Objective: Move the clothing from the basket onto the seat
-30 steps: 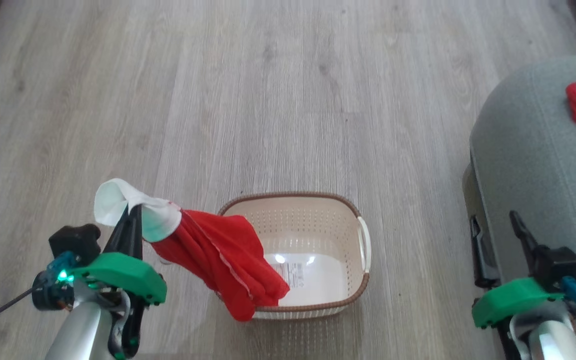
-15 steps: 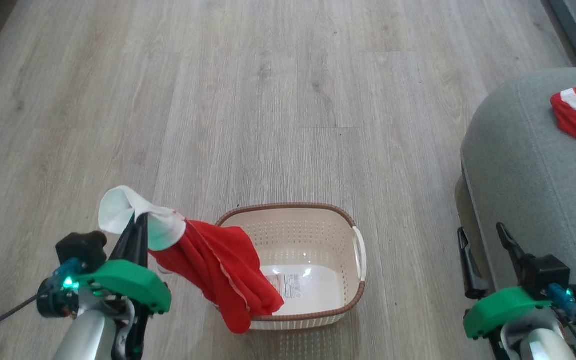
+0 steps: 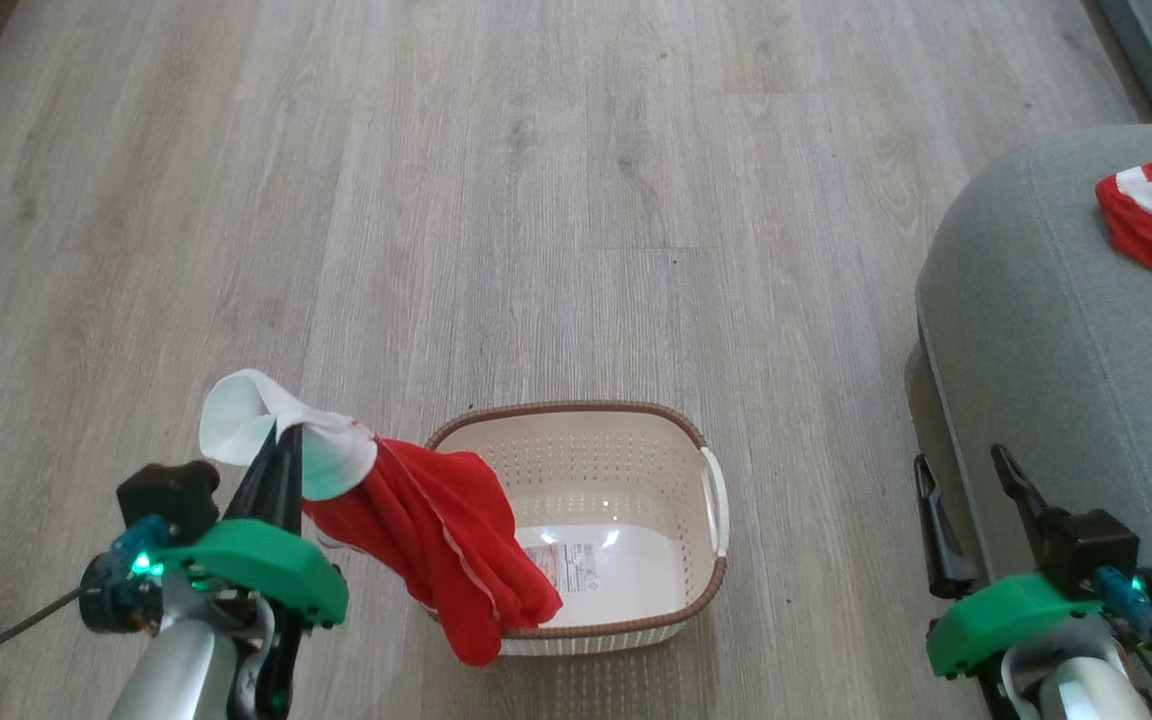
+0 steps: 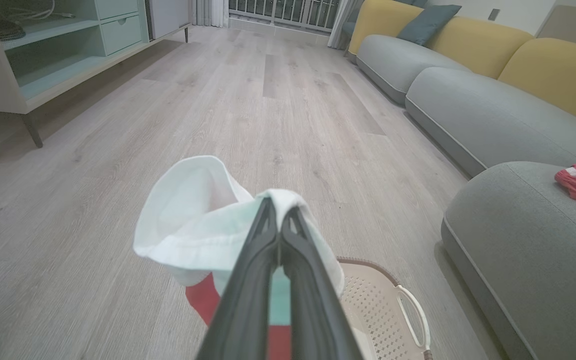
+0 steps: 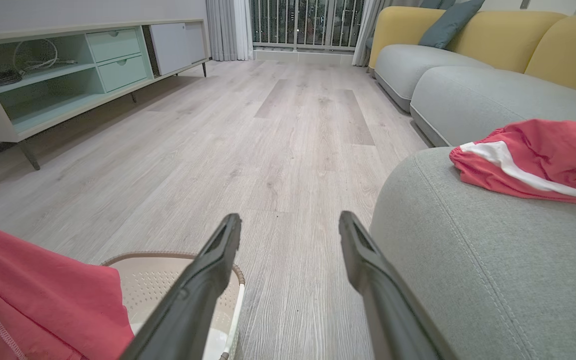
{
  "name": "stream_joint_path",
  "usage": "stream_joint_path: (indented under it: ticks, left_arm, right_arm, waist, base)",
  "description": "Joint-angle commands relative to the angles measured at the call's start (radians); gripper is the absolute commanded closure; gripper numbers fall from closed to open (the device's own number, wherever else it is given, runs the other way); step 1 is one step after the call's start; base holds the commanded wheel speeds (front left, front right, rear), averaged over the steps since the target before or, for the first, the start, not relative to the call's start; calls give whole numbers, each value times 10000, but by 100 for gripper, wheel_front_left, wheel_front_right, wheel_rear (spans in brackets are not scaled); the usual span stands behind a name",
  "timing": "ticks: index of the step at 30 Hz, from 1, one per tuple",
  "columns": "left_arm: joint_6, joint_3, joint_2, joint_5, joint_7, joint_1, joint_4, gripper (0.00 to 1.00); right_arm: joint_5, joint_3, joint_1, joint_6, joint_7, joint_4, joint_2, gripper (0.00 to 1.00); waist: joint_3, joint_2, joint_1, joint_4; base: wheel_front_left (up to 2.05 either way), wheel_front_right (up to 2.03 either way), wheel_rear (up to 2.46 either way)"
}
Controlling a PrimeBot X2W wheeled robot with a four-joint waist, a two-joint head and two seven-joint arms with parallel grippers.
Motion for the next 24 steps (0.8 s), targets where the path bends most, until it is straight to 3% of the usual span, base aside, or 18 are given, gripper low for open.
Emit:
stream_joint_path:
  ticks: [1,6,10,20,24]
  left_arm:
    - [75,342,273,-33,-33,-346,-416,100]
    - [75,244,255,-34,0,-418,-457,100]
    - [-43,-38,176,51,113,-706,-651,100]
    - [-460,-1295,-494,440,699,-2140,-1259,100]
    - [-640,-1887,-798,540,915,-2687,-1353,100]
  right_arm:
    - [52,234,-304,-4,-23,-306,-163,0]
    - [-41,389,-334,-4,-23,-357,-179,0]
    - [-53,1144,-630,-4,-23,-402,-147,0]
    - [718,5193,-2329,-4,-23,5,-153,0]
    - [1125,6288,-3069,-4,-23,275,-205,0]
  waist:
    - [3,-1,0,-7]
    - [18,-1,0,-12]
    - [33,-1,0,8]
    - [7,-1,0,224]
    - [8,-1,0,344]
  base:
    - [0,0,0]
    - [0,0,0]
    - [0,0,0]
    - [0,0,0]
    - [0,0,0]
